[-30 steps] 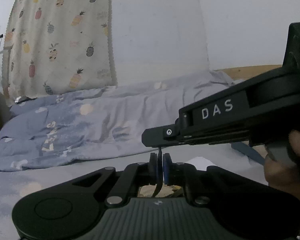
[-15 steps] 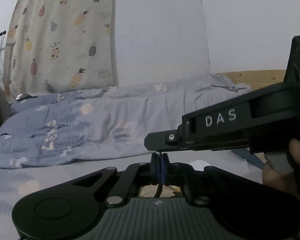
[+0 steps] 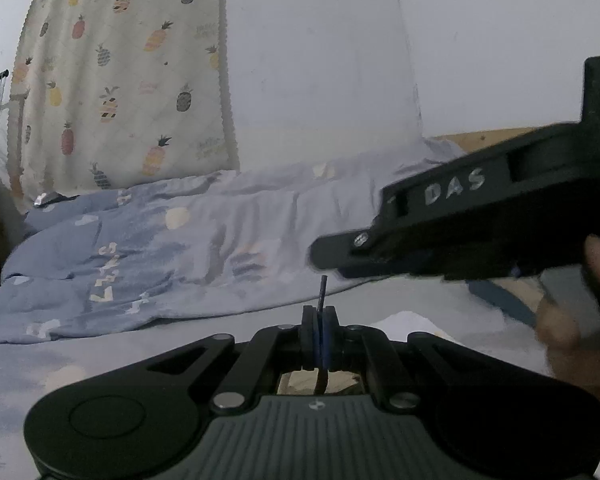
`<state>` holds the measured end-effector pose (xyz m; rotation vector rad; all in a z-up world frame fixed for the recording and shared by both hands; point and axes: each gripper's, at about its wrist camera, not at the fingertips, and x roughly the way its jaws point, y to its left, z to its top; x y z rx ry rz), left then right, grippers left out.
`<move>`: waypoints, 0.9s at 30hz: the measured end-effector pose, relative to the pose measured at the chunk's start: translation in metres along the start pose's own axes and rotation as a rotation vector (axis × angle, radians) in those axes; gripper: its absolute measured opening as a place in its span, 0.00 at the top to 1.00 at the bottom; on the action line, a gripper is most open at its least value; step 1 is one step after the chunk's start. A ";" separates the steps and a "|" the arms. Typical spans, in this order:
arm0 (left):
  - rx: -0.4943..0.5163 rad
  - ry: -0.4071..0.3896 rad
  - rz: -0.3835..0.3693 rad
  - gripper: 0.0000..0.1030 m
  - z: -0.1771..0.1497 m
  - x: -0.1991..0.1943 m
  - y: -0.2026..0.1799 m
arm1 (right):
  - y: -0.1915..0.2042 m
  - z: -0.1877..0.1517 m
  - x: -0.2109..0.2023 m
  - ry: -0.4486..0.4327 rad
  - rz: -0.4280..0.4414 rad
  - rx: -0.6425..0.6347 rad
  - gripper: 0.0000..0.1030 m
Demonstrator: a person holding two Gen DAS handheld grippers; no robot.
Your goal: Lace up shoes with both hands
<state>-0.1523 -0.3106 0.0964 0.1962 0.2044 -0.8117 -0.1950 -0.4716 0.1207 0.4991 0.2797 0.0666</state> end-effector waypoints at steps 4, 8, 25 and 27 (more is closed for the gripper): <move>-0.009 -0.007 0.068 0.98 0.002 0.000 0.015 | -0.009 0.002 -0.005 -0.034 -0.072 0.013 0.69; -0.075 -0.014 0.146 0.98 0.006 -0.002 0.044 | -0.020 0.004 -0.010 -0.055 -0.133 0.028 0.69; 0.345 0.164 -0.095 0.98 0.003 0.024 -0.018 | -0.091 -0.002 -0.022 0.004 -0.249 0.063 0.69; 0.411 0.203 -0.119 0.98 -0.003 0.029 -0.028 | -0.096 -0.002 -0.023 0.006 -0.253 0.071 0.69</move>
